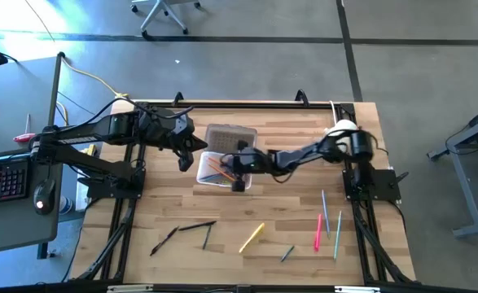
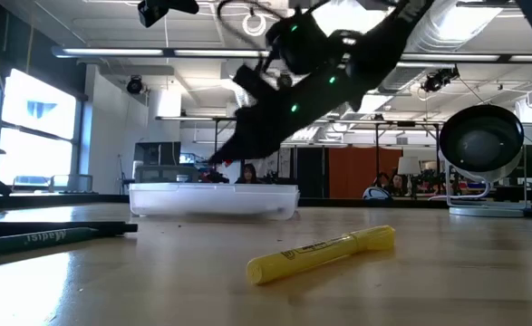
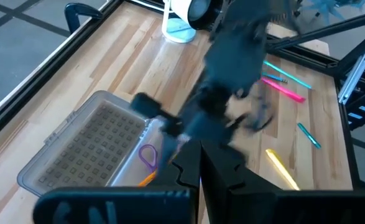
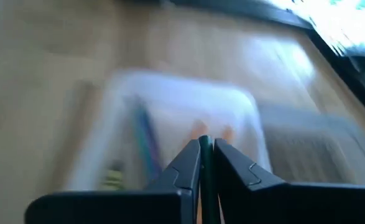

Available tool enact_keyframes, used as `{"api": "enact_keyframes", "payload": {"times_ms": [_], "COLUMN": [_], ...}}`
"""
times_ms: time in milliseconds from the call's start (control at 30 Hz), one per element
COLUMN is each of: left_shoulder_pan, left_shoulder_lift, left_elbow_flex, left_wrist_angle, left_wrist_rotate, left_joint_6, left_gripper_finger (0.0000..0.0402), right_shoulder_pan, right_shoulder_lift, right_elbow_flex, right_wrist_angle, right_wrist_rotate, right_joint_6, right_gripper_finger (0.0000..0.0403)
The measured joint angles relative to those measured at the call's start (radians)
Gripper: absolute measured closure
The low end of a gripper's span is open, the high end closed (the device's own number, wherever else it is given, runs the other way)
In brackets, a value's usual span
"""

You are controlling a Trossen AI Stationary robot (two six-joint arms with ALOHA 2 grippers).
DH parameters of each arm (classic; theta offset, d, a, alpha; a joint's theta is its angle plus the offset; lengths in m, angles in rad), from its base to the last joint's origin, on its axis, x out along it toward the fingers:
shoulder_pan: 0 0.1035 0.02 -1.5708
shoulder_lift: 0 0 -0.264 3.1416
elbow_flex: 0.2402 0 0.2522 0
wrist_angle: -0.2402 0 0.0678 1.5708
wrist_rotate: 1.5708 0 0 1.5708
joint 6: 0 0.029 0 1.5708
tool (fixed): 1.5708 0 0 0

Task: Pick & place school supplies into a supply box
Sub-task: Put the top dark green crayon into the black box, then put the blue pencil into the black box

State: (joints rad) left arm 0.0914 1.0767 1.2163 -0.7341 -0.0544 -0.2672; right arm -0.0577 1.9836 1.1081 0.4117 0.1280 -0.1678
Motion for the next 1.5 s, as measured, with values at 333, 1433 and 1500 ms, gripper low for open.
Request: {"api": "enact_keyframes", "payload": {"times_ms": [333,1433,1500], "left_shoulder_pan": [0.0,0.0,0.0], "left_shoulder_lift": [0.0,0.002,0.002], "left_elbow_flex": [0.0,0.0,0.0], "left_wrist_angle": [-0.001,-0.018,-0.018], "left_wrist_rotate": [0.022,0.019,0.019], "left_joint_6": [0.0,0.0,0.0], "left_gripper_finger": [0.0355,0.0355,0.0355], "right_shoulder_pan": [-0.007,0.723,0.736], "right_shoulder_lift": [0.037,-0.532,-0.532], "right_elbow_flex": [0.066,-0.041,-0.118], "right_wrist_angle": [-0.084,-1.626,-1.582], "right_wrist_rotate": [0.129,-0.071,-0.142], "right_joint_6": [0.056,1.634,1.701], "right_gripper_finger": [0.0351,0.0279,0.0278]}}
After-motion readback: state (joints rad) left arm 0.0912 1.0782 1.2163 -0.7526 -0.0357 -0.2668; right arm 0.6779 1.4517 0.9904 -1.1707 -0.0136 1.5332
